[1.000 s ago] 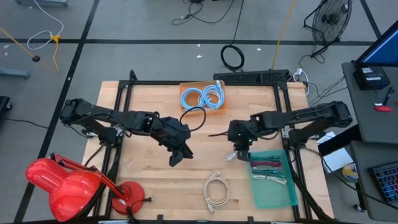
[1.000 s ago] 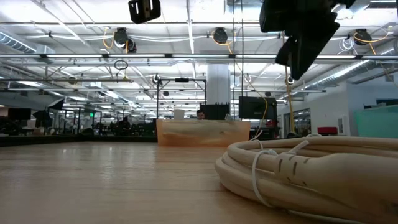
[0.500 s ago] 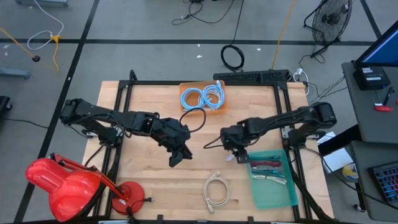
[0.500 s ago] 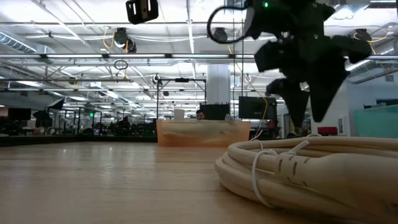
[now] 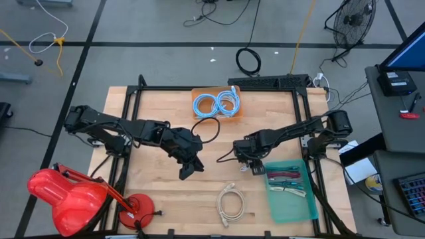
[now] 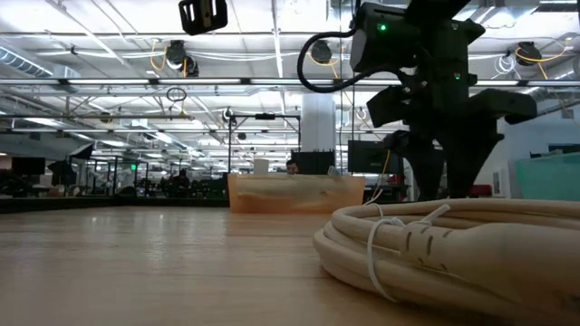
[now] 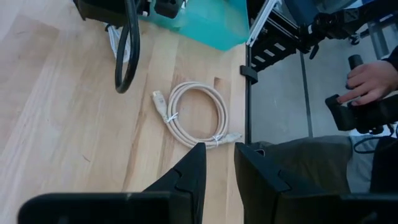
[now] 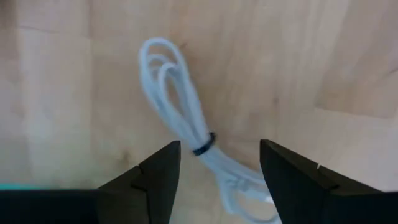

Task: Pick & Place USB Port
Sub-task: Put the small white charger cable into the green bin

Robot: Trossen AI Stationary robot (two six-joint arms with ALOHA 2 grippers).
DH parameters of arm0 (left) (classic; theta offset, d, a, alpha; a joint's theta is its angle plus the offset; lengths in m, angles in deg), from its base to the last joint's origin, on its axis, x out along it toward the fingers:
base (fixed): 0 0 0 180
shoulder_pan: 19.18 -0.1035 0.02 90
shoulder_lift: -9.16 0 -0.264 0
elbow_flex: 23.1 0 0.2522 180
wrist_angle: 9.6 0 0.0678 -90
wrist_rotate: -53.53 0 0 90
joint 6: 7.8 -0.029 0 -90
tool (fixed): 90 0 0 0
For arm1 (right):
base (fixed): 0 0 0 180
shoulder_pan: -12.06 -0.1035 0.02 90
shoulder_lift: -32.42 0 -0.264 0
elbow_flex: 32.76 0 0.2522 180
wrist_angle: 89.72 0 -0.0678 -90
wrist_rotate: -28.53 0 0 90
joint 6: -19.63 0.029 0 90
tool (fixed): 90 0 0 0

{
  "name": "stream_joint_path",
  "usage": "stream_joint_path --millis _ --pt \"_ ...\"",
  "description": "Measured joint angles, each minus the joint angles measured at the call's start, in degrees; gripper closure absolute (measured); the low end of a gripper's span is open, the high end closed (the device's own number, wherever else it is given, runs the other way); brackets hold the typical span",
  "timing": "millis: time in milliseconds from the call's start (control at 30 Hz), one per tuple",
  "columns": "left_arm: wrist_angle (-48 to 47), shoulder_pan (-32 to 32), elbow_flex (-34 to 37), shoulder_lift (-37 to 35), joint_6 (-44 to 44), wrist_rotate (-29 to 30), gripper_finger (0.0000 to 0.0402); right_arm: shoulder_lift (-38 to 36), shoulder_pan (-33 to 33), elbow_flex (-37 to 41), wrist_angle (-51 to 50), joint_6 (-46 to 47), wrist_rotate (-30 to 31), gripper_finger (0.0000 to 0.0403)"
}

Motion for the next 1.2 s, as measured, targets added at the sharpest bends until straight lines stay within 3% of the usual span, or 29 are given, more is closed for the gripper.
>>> stream_joint_path --millis 333,567,900,1067,1200 --pt "-0.4 0.0 0.0 0.0 0.0 -0.2 0.0316 0.0 0.0 0.0 1.0 1.0 1.7 0.0239" --pt "-0.4 0.0 0.0 0.0 0.0 -0.3 0.0316 0.0 -0.5 0.0 1.2 3.2 -7.0 0.0244" --pt "-0.4 0.0 0.0 0.0 0.0 -0.3 0.0316 0.0 -1.7 4.2 7.1 2.8 -5.2 0.0226" --pt "-0.3 0.0 0.0 0.0 -0.1 -0.3 0.0316 -0.3 -1.4 7.6 7.9 6.8 -3.9 0.0241" --pt "-0.3 0.0 0.0 0.0 -0.4 -0.3 0.0316 -0.6 -1.4 7.3 7.5 8.5 -3.4 0.0275"
